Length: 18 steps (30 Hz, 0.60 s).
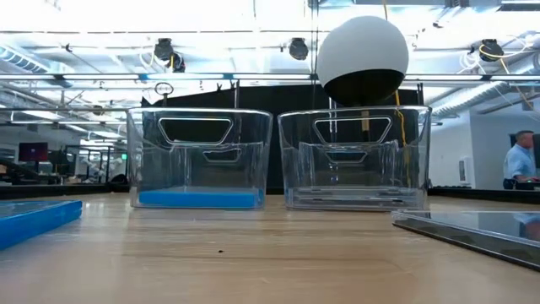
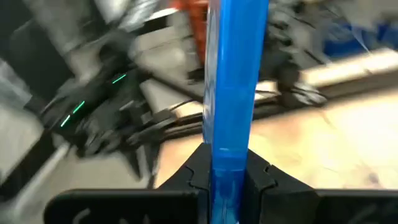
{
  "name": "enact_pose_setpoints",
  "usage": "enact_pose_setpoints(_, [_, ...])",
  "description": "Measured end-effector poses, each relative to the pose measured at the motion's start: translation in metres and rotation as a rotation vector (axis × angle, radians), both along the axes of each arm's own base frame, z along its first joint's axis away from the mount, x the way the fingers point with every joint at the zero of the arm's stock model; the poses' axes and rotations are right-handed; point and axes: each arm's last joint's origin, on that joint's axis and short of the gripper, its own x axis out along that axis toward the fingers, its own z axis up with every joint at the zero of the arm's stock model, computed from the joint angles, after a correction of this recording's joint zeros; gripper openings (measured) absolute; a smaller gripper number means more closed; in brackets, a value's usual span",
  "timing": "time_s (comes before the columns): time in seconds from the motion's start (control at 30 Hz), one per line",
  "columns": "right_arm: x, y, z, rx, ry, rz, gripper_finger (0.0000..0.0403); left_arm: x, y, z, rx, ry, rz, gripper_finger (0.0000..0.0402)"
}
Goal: Pick & place jewel cases by type
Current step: Put the blue cd case into the left transparent bin
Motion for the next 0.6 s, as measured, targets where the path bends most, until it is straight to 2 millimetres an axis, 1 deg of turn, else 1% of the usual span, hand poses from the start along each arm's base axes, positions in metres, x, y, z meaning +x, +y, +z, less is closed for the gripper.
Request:
enact_pose_setpoints(0.07, [0.005,-0.026,-0.001,0.096,0.043,-0.085,0.0024,0.002,0.003,0.000,0.037,0.008,-0.004,0.0101])
enact_pose_setpoints(0.17, [0.012,-0.061,-0.012,0.212,0.148,-0.177,0.0024,0.005,0.006,-0.001,0.072,0.019,0.000,0.0101])
enact_pose_setpoints(0.27, [0.015,-0.090,-0.027,0.341,0.275,-0.253,0.0032,0.006,0.007,-0.001,0.085,0.038,-0.010,0.0101])
enact_pose_setpoints(0.33, [0.013,-0.106,-0.037,0.420,0.367,-0.319,0.0036,0.005,0.007,-0.001,0.093,0.063,-0.026,0.0101])
enact_pose_setpoints(0.4, [0.014,-0.116,-0.042,0.440,0.390,-0.362,0.0032,0.002,0.007,-0.002,0.090,0.093,-0.037,0.0101])
enact_pose_setpoints(0.47, [0.017,-0.122,-0.043,0.475,0.382,-0.370,0.0024,-0.001,0.006,-0.003,0.093,0.103,-0.046,0.0101])
enact_pose_setpoints(0.53, [0.019,-0.125,-0.045,0.535,0.390,-0.357,0.0024,-0.005,0.004,-0.003,0.092,0.103,-0.057,0.0101])
enact_pose_setpoints(0.6, [0.025,-0.124,-0.051,0.575,0.377,-0.347,0.0024,-0.009,0.003,-0.003,0.091,0.102,-0.066,0.0101])
